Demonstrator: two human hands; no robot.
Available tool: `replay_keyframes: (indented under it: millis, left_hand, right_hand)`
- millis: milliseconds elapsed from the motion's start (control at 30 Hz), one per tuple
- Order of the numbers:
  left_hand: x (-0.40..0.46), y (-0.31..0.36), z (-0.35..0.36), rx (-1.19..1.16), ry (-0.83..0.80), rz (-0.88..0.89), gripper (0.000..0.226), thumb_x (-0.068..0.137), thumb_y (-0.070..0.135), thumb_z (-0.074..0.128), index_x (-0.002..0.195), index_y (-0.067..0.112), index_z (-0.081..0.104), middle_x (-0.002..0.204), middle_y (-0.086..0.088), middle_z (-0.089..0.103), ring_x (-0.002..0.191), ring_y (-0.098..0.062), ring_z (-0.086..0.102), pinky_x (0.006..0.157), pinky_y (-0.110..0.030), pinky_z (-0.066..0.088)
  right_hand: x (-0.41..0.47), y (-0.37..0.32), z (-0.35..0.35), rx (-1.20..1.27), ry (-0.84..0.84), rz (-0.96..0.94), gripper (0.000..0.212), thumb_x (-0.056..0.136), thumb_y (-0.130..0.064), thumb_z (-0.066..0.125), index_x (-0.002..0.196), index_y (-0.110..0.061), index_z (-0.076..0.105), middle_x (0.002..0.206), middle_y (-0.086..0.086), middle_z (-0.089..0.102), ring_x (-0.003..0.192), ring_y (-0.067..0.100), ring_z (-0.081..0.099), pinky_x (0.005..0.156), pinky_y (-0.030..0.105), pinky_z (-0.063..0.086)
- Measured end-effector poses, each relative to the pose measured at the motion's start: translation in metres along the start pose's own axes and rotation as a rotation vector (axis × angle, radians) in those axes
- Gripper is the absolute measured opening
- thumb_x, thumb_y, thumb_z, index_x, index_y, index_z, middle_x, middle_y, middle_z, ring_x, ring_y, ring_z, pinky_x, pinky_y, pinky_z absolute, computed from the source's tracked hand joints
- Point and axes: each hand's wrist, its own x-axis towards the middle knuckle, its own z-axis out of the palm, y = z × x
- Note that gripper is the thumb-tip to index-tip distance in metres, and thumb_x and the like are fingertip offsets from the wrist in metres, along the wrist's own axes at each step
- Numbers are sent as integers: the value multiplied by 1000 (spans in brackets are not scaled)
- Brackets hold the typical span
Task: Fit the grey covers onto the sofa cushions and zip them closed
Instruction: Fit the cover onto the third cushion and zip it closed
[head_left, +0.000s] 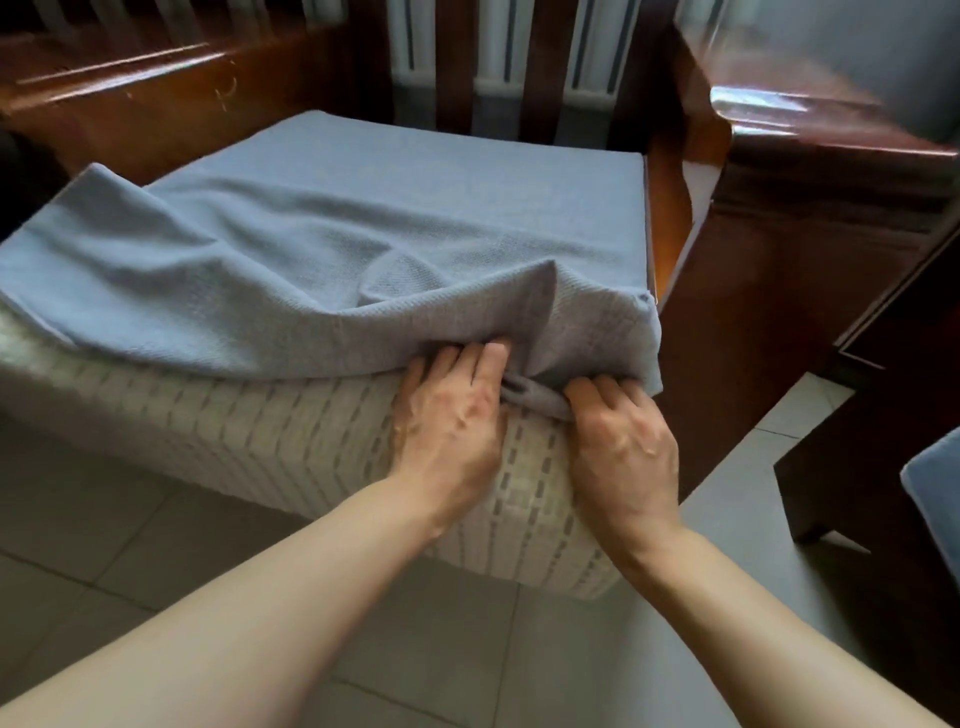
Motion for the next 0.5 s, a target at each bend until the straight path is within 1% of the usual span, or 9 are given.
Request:
replay_keyframes:
  millis: [67,100,167,233,300,367,433,500]
  left_hand:
    - [-6,-1,4,-99,55,-21,29,77,36,46,100,18,48,92,-3,61,90,-27,55,81,-35,35]
    - [-8,-1,7,-109,71,-15,30,76,41,45,96,19,47,90,-2,61,89,-26,55,79,-35,33]
    - [-9,1,10,-65,108,18,31,73,46,46,90,20,51,87,1,61,88,-24,55,75,-34,28]
    - [-7,7,11,-38,163,40,23,72,39,50,83,20,56,83,2,62,85,-24,57,70,-34,23]
    - [-7,13,13,-33,213,48,12,71,29,53,74,18,58,76,1,62,80,-27,58,68,-34,21]
    - [-16,16,15,-20,254,79,14,77,28,49,70,17,56,73,1,59,76,-27,57,67,-34,23]
    - [-34,17,16,18,292,169,17,84,28,51,71,17,53,72,1,56,72,-25,53,67,-35,25]
    - [-52,16,14,82,316,277,17,83,23,61,71,16,51,69,0,53,68,-26,51,65,-34,27]
  right_hand:
    - [-4,2,3,47,43,19,19,69,7,71,68,-8,60,65,8,60,63,31,57,51,30,42]
    - [-5,4,5,65,61,23,19,69,5,73,68,-8,60,64,7,60,63,30,57,52,29,40]
    - [-6,8,7,114,88,27,16,71,0,71,66,-8,59,63,7,61,62,29,57,52,26,33]
    - [-10,13,7,183,116,18,12,74,-8,64,64,-8,58,61,7,60,60,29,56,55,24,27]
    - [-15,17,6,250,130,-4,17,78,-17,56,63,-9,56,59,5,59,57,25,52,57,25,27]
    - [-24,21,2,306,144,-48,22,80,-24,49,61,-13,49,58,-3,51,58,15,41,58,25,26]
    - [-39,24,-5,330,167,-116,19,82,-21,51,65,-20,42,63,-11,42,64,8,32,60,20,23]
    - [-57,27,-10,318,189,-191,20,83,-13,59,68,-16,48,67,-8,47,67,10,37,61,19,28]
